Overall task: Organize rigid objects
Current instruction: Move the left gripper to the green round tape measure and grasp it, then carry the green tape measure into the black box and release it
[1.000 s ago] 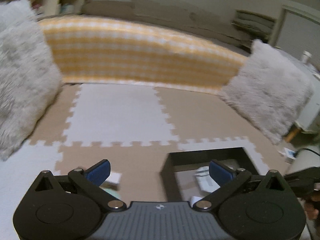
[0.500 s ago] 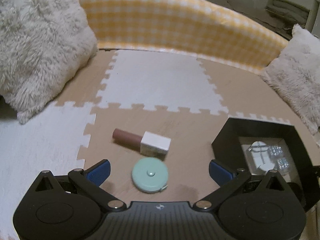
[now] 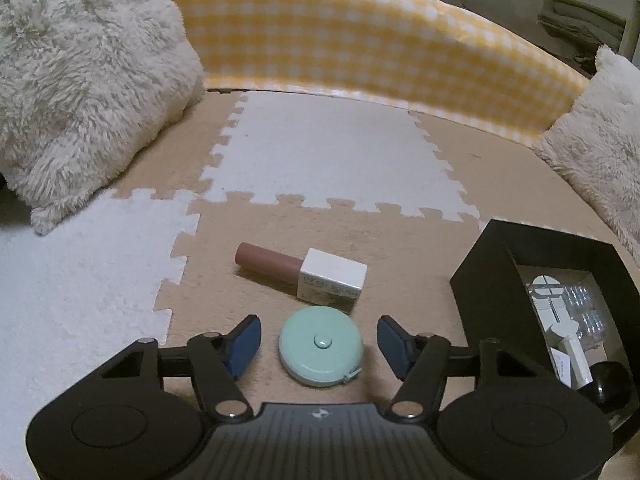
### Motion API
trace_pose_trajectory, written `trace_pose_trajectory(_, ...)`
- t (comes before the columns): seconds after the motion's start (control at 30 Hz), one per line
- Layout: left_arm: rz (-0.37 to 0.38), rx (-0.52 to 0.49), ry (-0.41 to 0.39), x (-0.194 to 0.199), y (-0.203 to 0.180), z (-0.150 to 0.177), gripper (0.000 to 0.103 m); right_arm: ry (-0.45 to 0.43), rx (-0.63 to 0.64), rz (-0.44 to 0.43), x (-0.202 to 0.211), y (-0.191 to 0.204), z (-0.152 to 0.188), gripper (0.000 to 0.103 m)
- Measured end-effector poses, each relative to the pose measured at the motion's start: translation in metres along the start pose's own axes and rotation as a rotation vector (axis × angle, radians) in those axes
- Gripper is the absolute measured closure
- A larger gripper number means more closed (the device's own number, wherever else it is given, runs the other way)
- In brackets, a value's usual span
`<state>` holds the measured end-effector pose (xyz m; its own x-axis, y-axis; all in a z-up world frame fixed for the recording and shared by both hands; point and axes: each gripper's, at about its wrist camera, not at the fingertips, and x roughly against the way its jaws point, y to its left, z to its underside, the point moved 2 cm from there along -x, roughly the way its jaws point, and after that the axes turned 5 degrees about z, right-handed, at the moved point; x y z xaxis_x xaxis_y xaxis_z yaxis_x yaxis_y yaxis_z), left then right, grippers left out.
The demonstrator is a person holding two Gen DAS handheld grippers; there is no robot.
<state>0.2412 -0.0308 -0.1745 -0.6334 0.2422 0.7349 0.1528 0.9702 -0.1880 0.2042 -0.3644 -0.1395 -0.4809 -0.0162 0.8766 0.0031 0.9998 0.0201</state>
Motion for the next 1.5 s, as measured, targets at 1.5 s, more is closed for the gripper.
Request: trace_pose_trajectory(1.5, 0.199, -0.083, -0.15, 0.042, -0.062, -0.035, 0.053, -0.001, 0.021, 0.013, 0.0, 0.003, 0.001, 0.097)
